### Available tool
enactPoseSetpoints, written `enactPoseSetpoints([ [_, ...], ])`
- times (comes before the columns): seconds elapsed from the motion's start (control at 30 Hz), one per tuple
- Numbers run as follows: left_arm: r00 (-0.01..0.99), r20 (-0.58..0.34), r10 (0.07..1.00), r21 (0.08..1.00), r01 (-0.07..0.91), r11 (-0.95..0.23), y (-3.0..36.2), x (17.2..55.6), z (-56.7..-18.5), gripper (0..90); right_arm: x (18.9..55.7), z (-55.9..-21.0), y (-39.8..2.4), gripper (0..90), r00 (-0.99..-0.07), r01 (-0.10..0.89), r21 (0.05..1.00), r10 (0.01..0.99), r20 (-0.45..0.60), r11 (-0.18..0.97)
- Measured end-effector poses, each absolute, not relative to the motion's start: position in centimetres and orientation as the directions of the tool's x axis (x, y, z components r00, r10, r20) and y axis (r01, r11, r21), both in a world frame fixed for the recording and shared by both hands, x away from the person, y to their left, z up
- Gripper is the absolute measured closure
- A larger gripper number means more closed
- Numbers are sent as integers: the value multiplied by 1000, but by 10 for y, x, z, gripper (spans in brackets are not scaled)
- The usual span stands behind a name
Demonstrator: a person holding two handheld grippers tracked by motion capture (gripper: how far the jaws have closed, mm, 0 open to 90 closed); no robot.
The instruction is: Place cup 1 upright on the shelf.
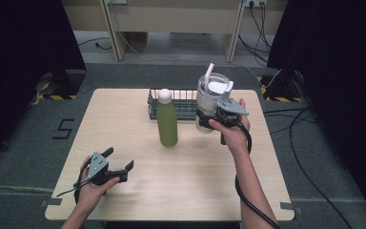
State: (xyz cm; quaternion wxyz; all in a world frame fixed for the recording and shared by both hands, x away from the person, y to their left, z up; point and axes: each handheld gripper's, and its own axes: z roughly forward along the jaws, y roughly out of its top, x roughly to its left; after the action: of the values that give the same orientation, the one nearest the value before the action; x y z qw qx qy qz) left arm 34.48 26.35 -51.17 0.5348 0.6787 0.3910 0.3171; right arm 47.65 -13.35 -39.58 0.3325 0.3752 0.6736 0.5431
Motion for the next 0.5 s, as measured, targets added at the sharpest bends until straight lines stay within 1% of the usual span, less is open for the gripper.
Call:
enactPoseSetpoints([
  [0.5, 494, 14, 870, 974, 191, -124, 263, 345, -512, 44, 490, -382, -130, 98, -488, 128, 985, 872, -41, 118],
])
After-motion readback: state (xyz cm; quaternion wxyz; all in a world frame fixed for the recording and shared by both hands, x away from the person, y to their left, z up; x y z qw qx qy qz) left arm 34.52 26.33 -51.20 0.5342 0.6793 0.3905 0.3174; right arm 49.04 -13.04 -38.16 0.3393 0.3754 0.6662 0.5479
